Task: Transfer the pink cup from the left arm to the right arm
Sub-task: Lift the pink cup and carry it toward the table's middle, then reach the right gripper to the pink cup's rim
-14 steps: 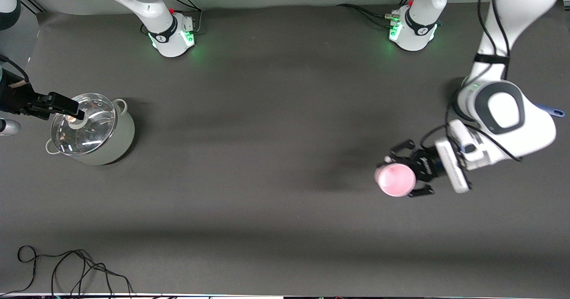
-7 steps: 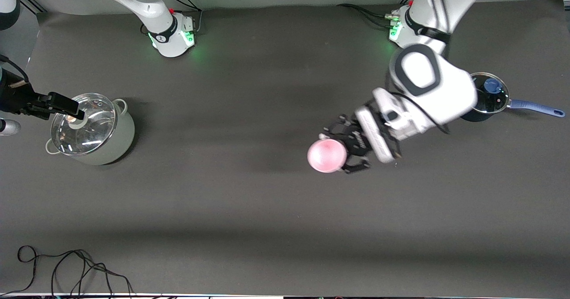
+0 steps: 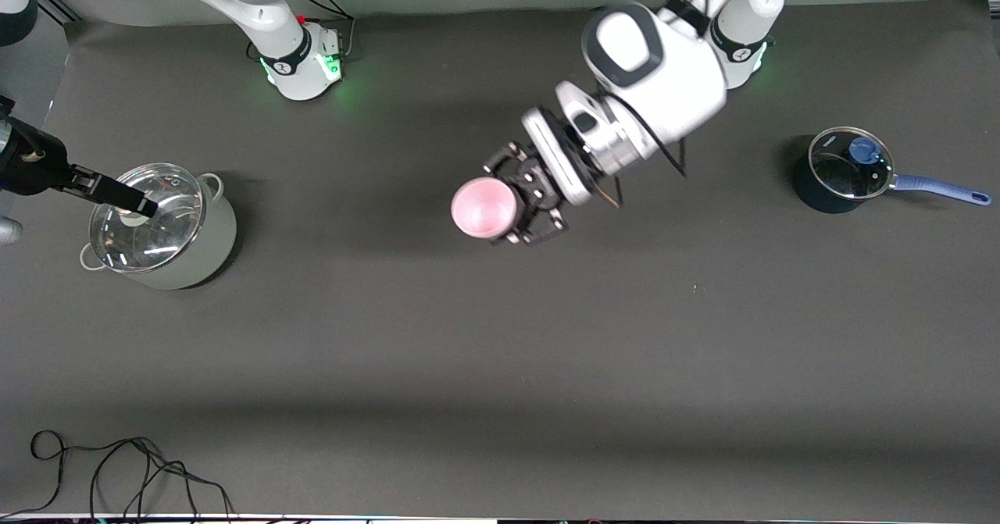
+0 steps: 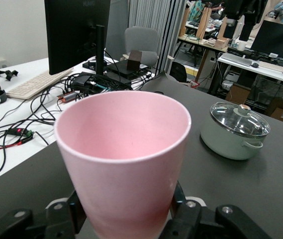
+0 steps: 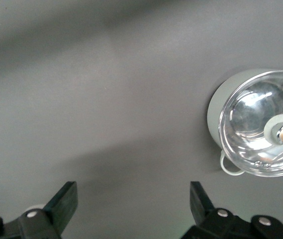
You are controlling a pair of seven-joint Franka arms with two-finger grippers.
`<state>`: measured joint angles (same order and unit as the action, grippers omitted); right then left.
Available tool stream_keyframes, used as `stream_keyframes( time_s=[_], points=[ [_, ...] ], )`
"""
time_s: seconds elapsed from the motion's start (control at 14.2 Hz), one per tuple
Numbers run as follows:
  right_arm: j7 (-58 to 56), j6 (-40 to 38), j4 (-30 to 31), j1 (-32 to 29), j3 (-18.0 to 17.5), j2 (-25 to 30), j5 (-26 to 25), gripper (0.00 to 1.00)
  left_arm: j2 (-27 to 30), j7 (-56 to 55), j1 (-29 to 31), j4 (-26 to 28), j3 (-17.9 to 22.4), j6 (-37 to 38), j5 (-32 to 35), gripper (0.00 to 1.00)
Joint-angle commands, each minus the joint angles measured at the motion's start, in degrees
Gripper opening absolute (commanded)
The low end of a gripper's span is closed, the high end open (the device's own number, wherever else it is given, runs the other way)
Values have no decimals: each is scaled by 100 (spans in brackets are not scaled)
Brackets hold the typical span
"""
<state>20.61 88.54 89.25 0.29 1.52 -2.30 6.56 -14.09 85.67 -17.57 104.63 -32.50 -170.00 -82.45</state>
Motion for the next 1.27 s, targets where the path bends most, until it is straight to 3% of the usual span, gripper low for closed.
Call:
stream_keyframes(
  time_s=[0.0, 0.49, 0.85, 1.2],
  points=[
    [242, -57, -13, 59, 32, 54, 126, 100, 161, -50, 17, 110, -256, -375, -183, 31],
    [2067, -57, -135, 252, -29, 11, 450, 100, 161, -50, 8, 93, -327, -446, -254, 31],
    [3710, -13, -469, 1086, -29, -95, 714, 100, 161, -50, 17, 93, -327, -446, -254, 31],
    [5091, 14, -1286, 1904, -38, -683, 847, 100, 153, -50, 17, 93, -327, -446, -262, 31]
  ],
)
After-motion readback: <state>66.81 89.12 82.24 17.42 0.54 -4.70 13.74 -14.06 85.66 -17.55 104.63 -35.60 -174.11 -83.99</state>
